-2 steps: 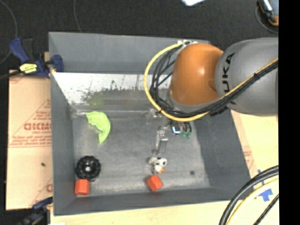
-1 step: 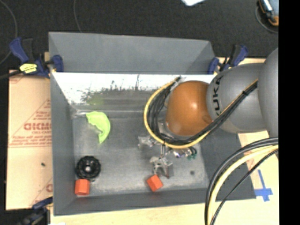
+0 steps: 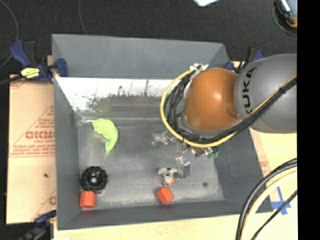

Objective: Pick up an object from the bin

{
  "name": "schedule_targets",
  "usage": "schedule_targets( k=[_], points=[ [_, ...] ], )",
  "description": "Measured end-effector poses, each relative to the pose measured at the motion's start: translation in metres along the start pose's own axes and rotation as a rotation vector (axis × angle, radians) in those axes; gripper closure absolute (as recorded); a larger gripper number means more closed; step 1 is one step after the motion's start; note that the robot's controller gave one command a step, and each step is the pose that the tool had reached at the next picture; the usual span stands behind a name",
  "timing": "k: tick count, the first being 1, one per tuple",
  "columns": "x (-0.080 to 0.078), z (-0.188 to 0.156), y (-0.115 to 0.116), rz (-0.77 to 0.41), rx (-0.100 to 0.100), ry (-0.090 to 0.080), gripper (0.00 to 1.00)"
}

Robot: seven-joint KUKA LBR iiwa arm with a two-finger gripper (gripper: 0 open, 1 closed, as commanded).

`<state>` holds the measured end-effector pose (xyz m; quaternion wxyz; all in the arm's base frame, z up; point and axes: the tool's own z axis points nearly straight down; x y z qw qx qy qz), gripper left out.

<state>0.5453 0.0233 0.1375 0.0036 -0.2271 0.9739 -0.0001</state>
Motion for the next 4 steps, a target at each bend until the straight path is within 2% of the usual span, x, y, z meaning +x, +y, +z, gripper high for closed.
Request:
schedule_targets(
  k=[1, 2, 3, 4],
  points=[
    [0.006, 0.065, -0.002, 0.0, -0.007, 0.018, 0.0],
    [0.009, 0.066, 0.02, -0.463, 0.0, 0.004, 0.0],
    [0.041, 0.064, 0.023, 0.091, -0.002, 0.007, 1.0],
    [0.041, 0.064, 0.023, 0.089, -0.002, 0.007, 1.0]
  ],
)
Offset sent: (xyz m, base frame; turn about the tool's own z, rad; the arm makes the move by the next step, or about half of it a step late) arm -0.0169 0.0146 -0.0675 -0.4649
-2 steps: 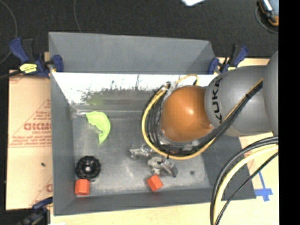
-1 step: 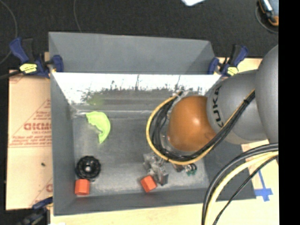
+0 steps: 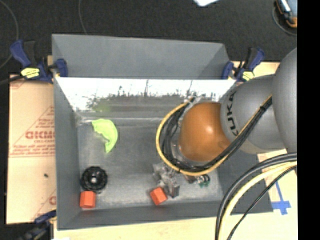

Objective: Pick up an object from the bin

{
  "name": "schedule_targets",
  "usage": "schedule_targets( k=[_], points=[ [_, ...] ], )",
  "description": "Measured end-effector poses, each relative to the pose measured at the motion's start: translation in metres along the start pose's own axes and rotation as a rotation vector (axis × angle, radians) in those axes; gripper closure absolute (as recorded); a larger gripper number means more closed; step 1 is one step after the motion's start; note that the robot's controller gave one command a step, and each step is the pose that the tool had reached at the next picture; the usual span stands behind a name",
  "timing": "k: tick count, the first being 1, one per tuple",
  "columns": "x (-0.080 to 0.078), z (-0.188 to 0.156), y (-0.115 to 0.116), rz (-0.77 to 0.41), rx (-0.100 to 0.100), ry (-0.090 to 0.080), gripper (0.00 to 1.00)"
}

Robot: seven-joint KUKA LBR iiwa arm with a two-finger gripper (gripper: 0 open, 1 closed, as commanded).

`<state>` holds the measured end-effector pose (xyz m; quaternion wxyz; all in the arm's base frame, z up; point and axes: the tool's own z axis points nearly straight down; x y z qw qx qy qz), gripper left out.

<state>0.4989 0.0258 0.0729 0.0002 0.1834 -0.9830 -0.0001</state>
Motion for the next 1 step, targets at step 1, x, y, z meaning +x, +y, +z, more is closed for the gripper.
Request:
schedule_targets(
  k=[1],
  points=[
    [0.0004, -0.0026, 0.0003, 0.0, -0.001, 0.0, 1.0]
  ],
)
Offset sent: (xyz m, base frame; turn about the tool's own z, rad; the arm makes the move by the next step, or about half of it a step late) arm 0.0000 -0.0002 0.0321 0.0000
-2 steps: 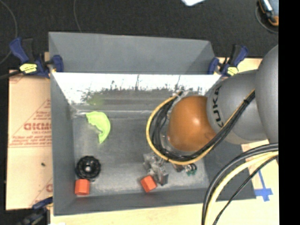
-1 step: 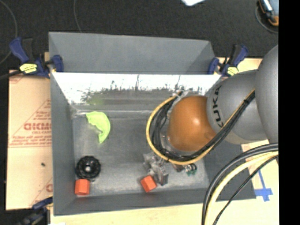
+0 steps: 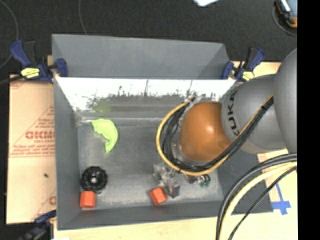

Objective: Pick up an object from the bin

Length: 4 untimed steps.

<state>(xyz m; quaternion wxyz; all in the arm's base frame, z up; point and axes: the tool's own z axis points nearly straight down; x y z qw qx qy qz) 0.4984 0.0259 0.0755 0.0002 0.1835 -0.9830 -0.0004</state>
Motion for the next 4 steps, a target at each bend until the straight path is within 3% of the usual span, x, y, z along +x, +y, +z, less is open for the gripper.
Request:
schedule_targets(
  k=[4],
  points=[
    [0.001, -0.032, 0.0, 0.001, -0.001, 0.004, 1.0]
  ],
)
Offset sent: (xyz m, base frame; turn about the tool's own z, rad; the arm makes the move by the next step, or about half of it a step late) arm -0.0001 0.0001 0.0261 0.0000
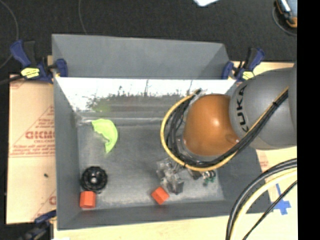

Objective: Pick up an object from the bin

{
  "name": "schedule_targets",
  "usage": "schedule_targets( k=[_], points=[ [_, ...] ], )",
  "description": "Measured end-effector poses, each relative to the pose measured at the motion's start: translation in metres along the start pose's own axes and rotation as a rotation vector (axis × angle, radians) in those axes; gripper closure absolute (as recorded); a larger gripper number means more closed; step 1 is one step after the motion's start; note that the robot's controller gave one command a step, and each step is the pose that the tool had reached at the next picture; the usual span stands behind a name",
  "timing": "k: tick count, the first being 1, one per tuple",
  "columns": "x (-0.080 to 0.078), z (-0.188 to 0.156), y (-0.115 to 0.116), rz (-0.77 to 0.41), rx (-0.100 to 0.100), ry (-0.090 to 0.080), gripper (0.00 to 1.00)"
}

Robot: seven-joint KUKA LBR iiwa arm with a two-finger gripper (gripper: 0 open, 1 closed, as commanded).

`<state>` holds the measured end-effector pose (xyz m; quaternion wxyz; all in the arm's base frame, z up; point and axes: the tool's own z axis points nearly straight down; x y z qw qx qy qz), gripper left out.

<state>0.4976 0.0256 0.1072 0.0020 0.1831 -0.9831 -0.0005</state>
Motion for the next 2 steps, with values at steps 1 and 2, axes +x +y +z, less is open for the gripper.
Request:
schedule_targets(
  k=[1, 2],
  points=[
    [0.001, -0.021, 0.0, 0.001, -0.001, 0.004, 1.0],
    [0.0, -0.043, 0.0, 0.001, 0.001, -0.002, 1.0]
  ],
)
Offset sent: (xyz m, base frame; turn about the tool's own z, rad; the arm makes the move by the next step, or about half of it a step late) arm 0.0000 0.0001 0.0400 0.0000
